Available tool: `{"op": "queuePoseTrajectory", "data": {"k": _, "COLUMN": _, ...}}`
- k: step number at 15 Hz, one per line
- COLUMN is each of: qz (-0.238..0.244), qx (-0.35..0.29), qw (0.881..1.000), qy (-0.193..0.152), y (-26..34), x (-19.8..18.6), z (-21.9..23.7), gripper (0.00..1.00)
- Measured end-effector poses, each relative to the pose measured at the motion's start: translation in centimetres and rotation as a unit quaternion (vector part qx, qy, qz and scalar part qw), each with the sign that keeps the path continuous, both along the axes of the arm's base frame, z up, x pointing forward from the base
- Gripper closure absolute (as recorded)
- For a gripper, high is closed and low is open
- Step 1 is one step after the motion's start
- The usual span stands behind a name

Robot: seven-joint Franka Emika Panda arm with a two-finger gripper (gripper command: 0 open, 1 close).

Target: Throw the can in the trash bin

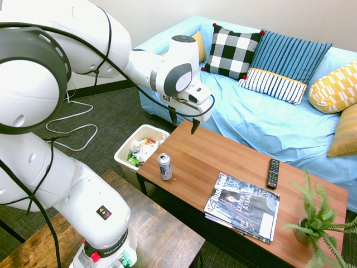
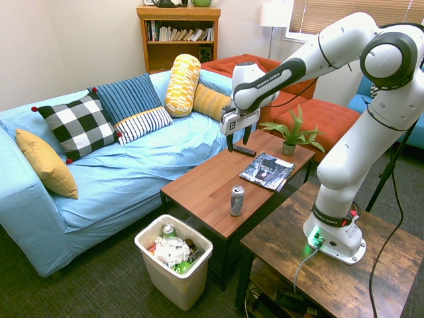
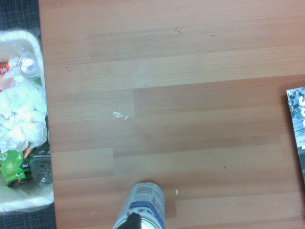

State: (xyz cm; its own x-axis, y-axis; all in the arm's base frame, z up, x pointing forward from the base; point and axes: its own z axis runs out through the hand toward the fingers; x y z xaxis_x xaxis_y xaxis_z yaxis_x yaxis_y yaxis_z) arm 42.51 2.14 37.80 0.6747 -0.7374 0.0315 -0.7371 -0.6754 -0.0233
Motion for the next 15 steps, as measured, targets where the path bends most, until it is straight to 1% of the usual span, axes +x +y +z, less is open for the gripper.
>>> {"op": "queuePoseTrajectory", "data": {"k": 4, "qz": 0.001, "qx": 0.0, "qw": 1.0, "qy": 0.001, "y": 0.1, "x": 0.1, "z": -0.3, "gripper": 0.0}}
{"op": "queuePoseTrajectory", "data": {"k": 7, "qz": 0.006, "qx": 0.0, "qw": 1.0, "qy": 0.005, "y": 0.8, "x": 0.3, "z": -1.4, "gripper": 0.0}}
{"op": "queuePoseTrajectory", "data": {"k": 11, "qz": 0.008, "qx": -0.001, "qw": 1.0, "qy": 0.016, "y": 2.7, "x": -0.1, "z": -4.6, "gripper": 0.0}}
{"op": "queuePoseTrajectory", "data": {"k": 15, "qz": -0.003, "qx": -0.007, "qw": 0.999, "qy": 0.034, "y": 4.7, "x": -2.5, "z": -8.0, "gripper": 0.0}}
